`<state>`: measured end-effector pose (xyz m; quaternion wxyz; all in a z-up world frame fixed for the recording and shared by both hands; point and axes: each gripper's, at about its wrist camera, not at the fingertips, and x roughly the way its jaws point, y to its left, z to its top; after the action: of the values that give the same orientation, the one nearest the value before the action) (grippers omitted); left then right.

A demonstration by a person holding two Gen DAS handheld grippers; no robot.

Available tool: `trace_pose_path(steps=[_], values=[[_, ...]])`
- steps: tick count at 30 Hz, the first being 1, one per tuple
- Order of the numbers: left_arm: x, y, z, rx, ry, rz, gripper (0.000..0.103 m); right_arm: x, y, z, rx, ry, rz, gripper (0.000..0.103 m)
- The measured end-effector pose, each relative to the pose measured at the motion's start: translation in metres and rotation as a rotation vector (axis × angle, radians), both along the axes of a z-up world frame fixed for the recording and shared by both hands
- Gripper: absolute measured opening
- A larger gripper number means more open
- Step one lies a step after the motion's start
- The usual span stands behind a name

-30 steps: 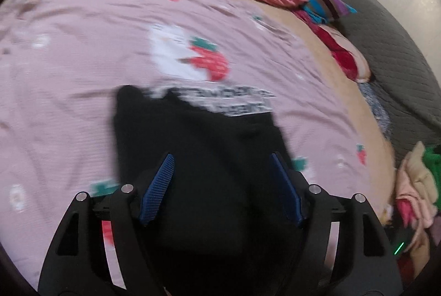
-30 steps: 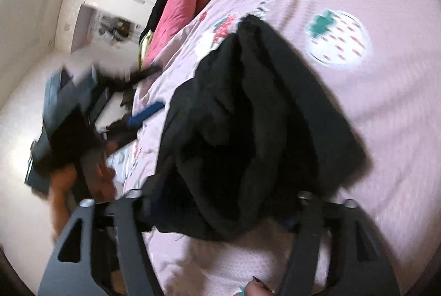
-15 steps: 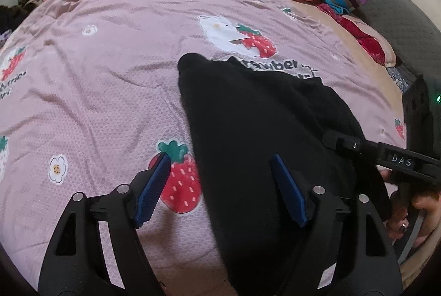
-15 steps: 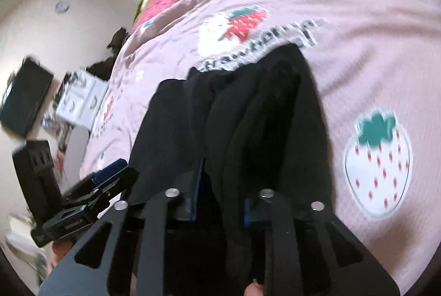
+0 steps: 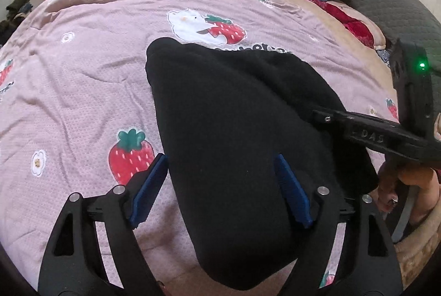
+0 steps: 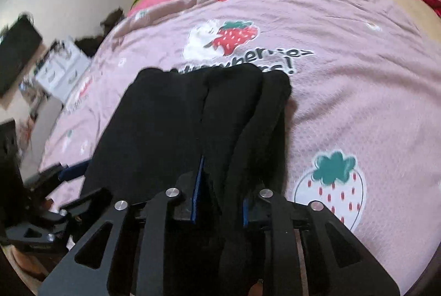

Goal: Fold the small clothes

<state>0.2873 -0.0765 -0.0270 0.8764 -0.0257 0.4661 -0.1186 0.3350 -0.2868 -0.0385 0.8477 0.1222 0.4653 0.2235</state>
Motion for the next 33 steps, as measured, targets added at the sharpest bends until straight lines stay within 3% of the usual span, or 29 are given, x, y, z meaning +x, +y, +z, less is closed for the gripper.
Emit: trace_pose_path(steps=[8,16,20,26,27,29,31,33], values=[[-0.002,0.0,0.003,0.007,0.008,0.0,0.073,-0.032,0.004,0.02,-0.14,-0.064,-0.071,0.046],[-0.012,0.001,0.009,-0.001,0.007,0.008,0.073,-0.058,-0.001,0.036,-0.165,-0.113,-0.112,0.07],[-0.017,0.002,0.01,-0.002,0.009,0.011,0.073,-0.069,-0.006,0.041,-0.13,-0.123,-0.116,0.07],[-0.024,0.007,0.005,-0.012,0.024,0.029,0.077,-0.069,-0.016,0.017,0.004,-0.012,-0.11,0.07],[-0.025,0.009,0.003,-0.019,0.028,0.032,0.077,-0.068,-0.018,0.012,0.02,0.007,-0.113,0.07],[-0.026,0.01,0.002,-0.032,0.032,0.037,0.077,-0.066,-0.018,0.004,0.053,0.03,-0.107,0.049],[-0.026,0.01,0.002,-0.034,0.033,0.035,0.077,-0.068,-0.015,0.004,0.065,0.013,-0.095,0.022],[-0.026,0.01,0.003,-0.033,0.03,0.037,0.077,-0.073,-0.011,0.014,0.05,-0.031,-0.08,0.016]])
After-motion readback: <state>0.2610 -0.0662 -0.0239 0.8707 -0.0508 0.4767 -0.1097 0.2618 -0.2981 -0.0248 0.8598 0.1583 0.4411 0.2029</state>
